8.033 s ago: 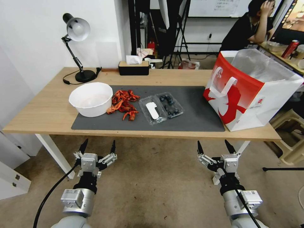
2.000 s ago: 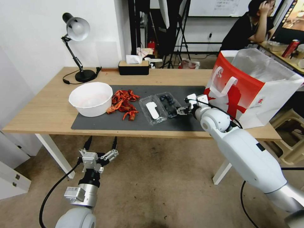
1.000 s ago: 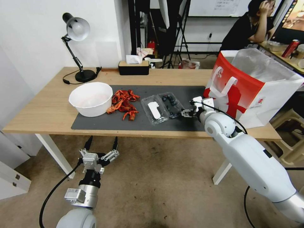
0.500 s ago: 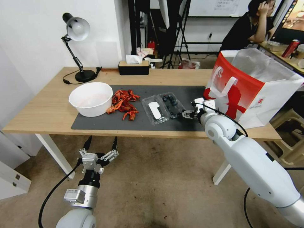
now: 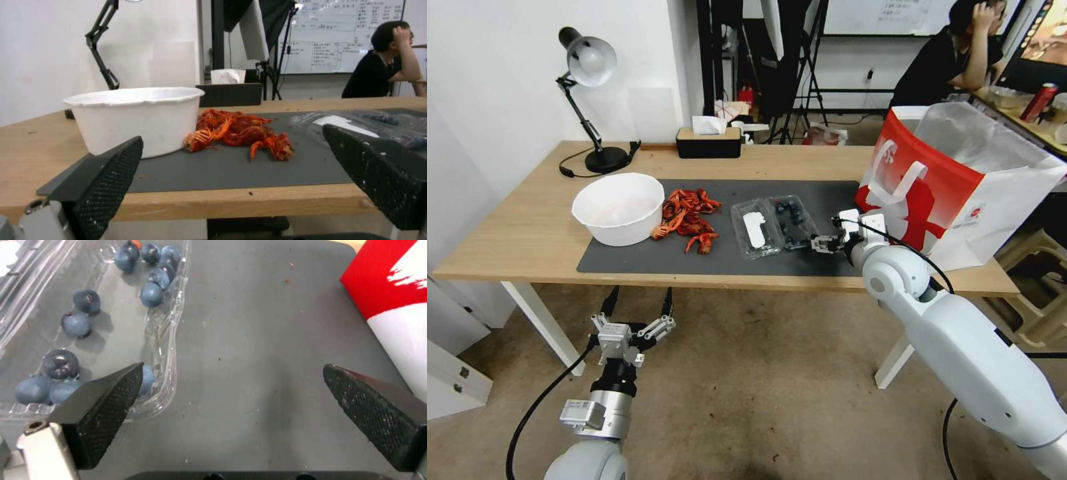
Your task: Close the takeout container lid, then place the container into the takeout bag.
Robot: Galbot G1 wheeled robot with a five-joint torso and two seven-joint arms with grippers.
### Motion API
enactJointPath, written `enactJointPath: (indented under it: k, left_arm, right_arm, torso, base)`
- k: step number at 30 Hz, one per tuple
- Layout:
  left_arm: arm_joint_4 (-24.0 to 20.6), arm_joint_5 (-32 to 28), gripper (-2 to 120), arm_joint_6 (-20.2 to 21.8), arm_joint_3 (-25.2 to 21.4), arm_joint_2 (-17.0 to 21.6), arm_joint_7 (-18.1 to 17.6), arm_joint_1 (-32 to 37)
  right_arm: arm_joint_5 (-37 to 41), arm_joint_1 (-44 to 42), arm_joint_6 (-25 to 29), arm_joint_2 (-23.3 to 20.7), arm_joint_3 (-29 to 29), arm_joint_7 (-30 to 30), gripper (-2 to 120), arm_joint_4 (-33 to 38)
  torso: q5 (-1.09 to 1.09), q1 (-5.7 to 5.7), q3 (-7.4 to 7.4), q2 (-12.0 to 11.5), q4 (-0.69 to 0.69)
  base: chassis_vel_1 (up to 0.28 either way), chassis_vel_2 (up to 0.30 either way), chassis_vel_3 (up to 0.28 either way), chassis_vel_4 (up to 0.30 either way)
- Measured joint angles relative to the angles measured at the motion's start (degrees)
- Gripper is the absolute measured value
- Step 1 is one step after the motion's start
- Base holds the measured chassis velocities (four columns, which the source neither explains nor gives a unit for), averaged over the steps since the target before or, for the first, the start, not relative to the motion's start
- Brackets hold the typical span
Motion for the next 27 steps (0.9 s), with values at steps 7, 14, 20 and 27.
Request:
enactJointPath:
  k: [7,14,20,27]
  left_arm:
    - [-0.03,0.09,100,-0.11,0.00,-0.09,-0.01,0.05]
    - [-0.15,0.14,100,-0.26,-0.01,-0.22,-0.03,0.19]
    - [-0.51,0.12,100,-0.32,-0.07,-0.30,-0.15,0.25]
    - [-0.55,0.03,100,-0.36,0.37,-0.31,-0.35,0.22]
  right_arm:
    - [2.09,-0.43,0.00,-0.56,0.43,1.19,100,1.33]
    - [3.50,-1.79,0.00,-0.33,2.88,0.66,100,3.58]
    - [-1.97,-5.47,0.98,0.94,8.59,-4.51,100,8.35]
    - [-12.53,-16.14,18.68,1.01,13.71,-15.16,100,13.16]
  torso:
    - [-0.01,0.00,0.00,0.00,0.00]
    - [0.00,0.00,0.00,0.00,0.00]
    - [-0.01,0.00,0.00,0.00,0.00]
    - [0.01,0.00,0.00,0.00,-0.01]
  base:
    - [0.000,0.000,0.000,0.000]
    - [0.000,0.000,0.000,0.000]
    - [0.000,0.000,0.000,0.000]
    - [0.000,0.000,0.000,0.000]
